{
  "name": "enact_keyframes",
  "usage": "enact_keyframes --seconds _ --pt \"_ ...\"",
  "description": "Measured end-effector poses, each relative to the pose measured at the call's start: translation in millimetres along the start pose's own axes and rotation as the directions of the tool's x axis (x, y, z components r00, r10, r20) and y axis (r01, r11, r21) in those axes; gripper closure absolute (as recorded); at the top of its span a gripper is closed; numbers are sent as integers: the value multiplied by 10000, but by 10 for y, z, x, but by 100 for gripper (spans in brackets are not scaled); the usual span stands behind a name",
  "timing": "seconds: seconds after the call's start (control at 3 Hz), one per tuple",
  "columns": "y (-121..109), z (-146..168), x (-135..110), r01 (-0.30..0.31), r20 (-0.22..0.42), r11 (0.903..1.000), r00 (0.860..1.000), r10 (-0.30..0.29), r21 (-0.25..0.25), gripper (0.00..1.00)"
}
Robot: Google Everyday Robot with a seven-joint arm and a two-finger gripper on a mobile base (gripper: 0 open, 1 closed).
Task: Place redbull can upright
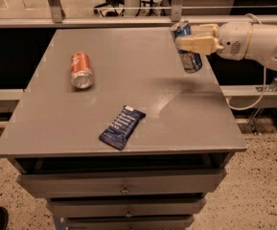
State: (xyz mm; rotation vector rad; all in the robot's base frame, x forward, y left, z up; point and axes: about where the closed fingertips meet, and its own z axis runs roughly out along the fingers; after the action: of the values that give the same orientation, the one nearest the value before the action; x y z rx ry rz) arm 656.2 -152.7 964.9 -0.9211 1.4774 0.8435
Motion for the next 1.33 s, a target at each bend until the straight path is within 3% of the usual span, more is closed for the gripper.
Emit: enact_keyframes --seconds 0.33,0.67,1.33 --pt "127 -3 114 193 1489 9993 9887 -143 -320 100" --pt "165 -11 191 418 1957 9983 9801 -332 -400 100" --pt "176 -36 506 198 3015 9989 9535 -58 -435 100"
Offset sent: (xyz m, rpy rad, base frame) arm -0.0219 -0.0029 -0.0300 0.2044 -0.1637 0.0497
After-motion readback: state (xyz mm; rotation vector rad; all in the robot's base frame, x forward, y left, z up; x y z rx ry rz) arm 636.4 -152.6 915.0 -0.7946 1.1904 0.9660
